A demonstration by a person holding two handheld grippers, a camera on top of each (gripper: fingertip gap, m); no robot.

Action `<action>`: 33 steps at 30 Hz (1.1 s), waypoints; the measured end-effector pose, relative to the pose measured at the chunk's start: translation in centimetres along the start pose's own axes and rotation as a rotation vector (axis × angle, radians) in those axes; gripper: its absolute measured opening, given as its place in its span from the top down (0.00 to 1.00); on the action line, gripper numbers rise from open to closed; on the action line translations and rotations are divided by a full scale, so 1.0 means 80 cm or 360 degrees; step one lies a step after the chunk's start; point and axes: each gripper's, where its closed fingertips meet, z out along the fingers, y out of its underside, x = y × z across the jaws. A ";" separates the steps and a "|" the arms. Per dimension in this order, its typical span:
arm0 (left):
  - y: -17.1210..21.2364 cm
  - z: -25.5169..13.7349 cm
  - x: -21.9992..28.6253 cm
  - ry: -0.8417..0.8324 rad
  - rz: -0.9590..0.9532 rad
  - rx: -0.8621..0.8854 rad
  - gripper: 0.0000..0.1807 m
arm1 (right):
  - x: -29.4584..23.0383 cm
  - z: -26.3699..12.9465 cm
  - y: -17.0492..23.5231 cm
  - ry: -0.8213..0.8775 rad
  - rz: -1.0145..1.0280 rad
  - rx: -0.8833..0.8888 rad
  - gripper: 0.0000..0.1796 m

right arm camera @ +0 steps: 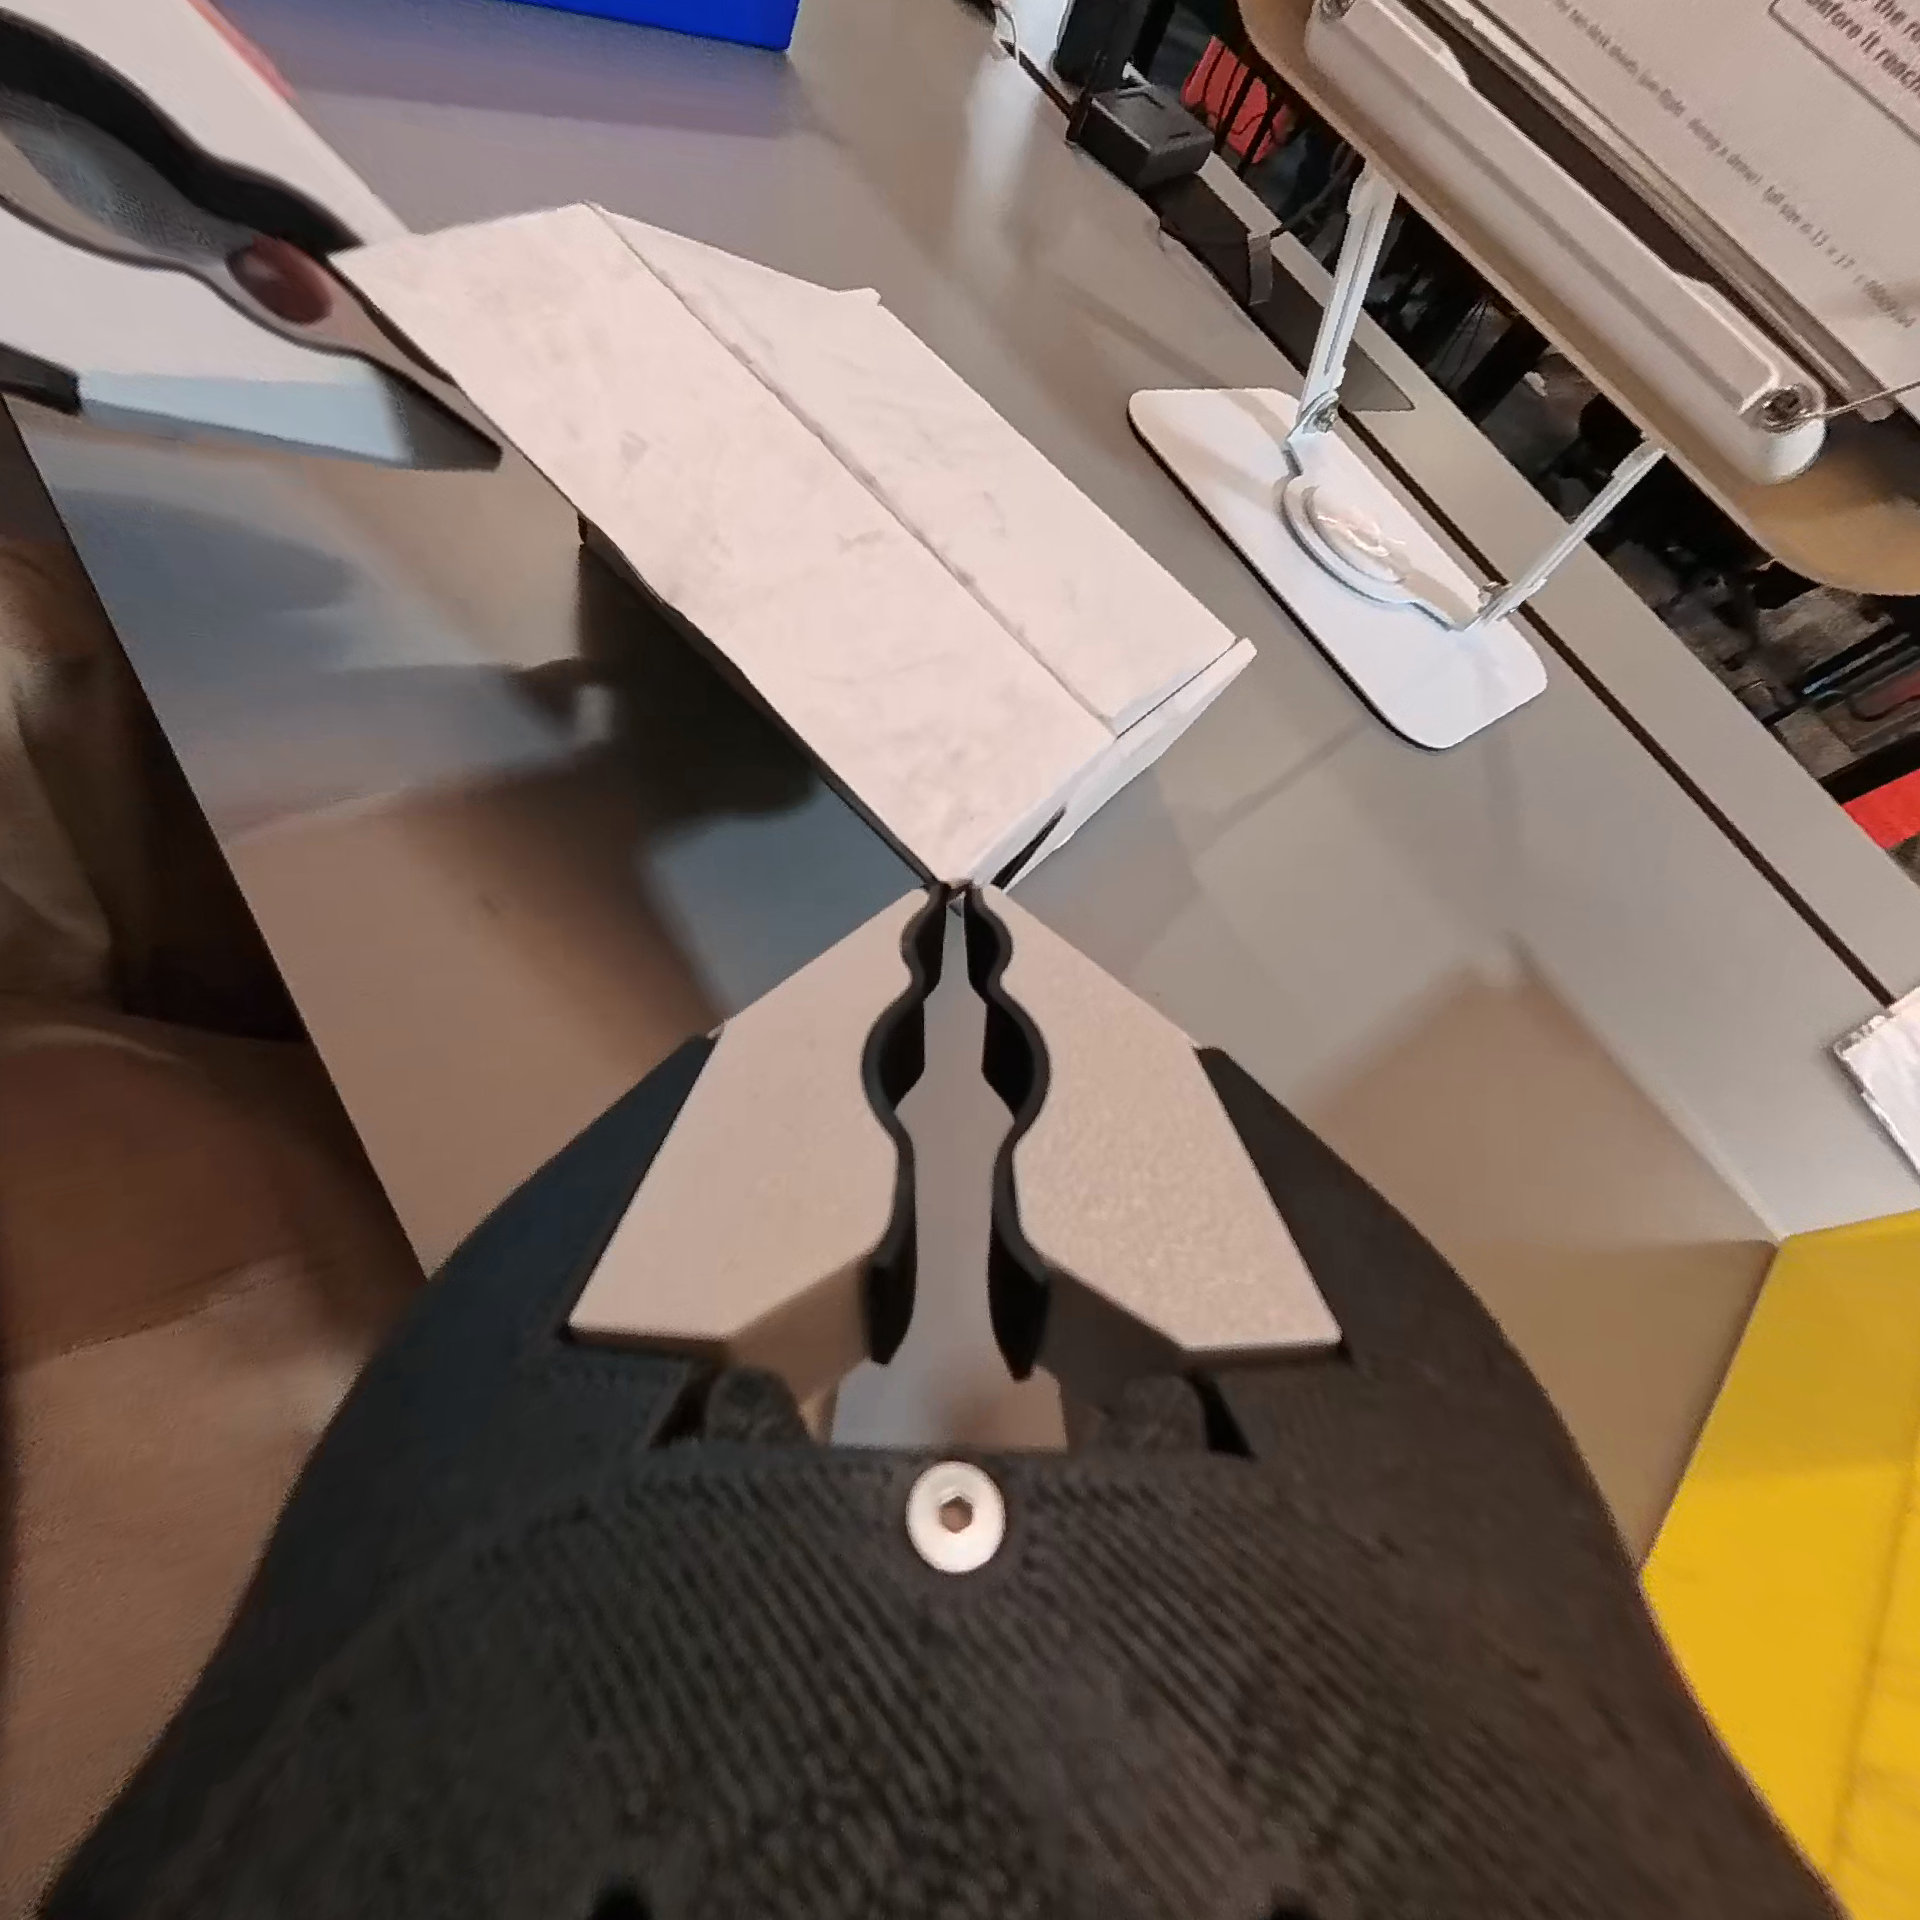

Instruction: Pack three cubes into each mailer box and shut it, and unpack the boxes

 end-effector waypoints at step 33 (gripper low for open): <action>-0.001 0.003 0.009 0.0061 -0.0016 0.0032 0.85 | 0.003 0.002 0.015 -0.0011 0.0059 -0.0062 0.99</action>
